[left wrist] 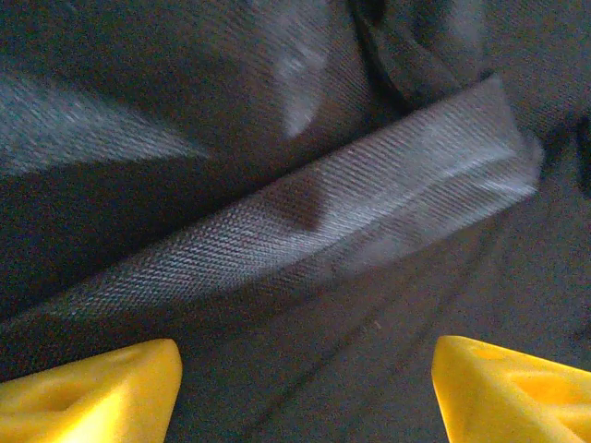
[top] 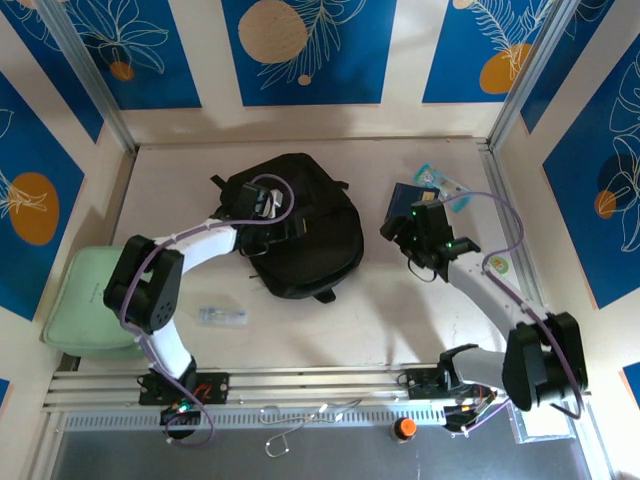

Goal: Pack books, pencil case, and school supplies into a backpack

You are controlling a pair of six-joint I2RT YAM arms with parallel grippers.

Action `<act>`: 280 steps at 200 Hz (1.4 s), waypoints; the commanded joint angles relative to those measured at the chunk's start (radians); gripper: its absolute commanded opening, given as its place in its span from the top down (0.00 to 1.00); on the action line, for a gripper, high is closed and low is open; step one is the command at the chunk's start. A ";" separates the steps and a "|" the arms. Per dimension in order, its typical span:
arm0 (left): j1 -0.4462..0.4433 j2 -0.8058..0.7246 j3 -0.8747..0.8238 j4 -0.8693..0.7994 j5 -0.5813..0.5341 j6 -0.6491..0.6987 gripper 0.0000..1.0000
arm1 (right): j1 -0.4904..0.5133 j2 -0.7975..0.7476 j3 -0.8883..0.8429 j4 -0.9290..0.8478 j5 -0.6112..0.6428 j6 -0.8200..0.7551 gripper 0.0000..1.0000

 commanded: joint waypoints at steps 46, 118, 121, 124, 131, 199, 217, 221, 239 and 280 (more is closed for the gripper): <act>0.168 0.053 0.056 -0.049 -0.070 0.062 0.26 | -0.096 0.426 0.354 -0.047 -0.177 -0.102 0.14; 0.162 -0.134 0.014 -0.112 0.045 0.094 0.17 | -0.106 0.743 0.673 -0.219 -0.109 -0.139 0.12; 0.161 -0.143 0.011 -0.115 0.048 0.097 0.17 | -0.107 0.746 0.676 -0.224 -0.108 -0.140 0.12; 0.160 -0.149 0.008 -0.117 0.052 0.097 0.16 | -0.107 0.751 0.679 -0.228 -0.108 -0.141 0.12; 0.156 -0.165 0.002 -0.123 0.062 0.101 0.15 | -0.109 0.758 0.684 -0.234 -0.108 -0.141 0.12; 0.105 -0.214 0.019 -0.167 0.090 0.107 0.00 | -0.088 0.752 0.627 -0.300 -0.147 -0.127 0.17; 0.084 -0.210 0.040 -0.171 0.091 0.100 0.00 | -0.066 0.718 0.573 -0.303 -0.173 -0.115 0.18; 0.076 -0.210 0.044 -0.172 0.092 0.096 0.00 | -0.060 0.707 0.557 -0.297 -0.180 -0.109 0.18; 0.045 -0.202 0.062 -0.158 0.104 0.082 0.00 | -0.021 0.657 0.469 -0.266 -0.213 -0.078 0.18; -0.039 -0.168 0.097 -0.120 0.103 0.032 0.00 | 0.100 0.483 0.202 -0.141 -0.260 0.094 0.19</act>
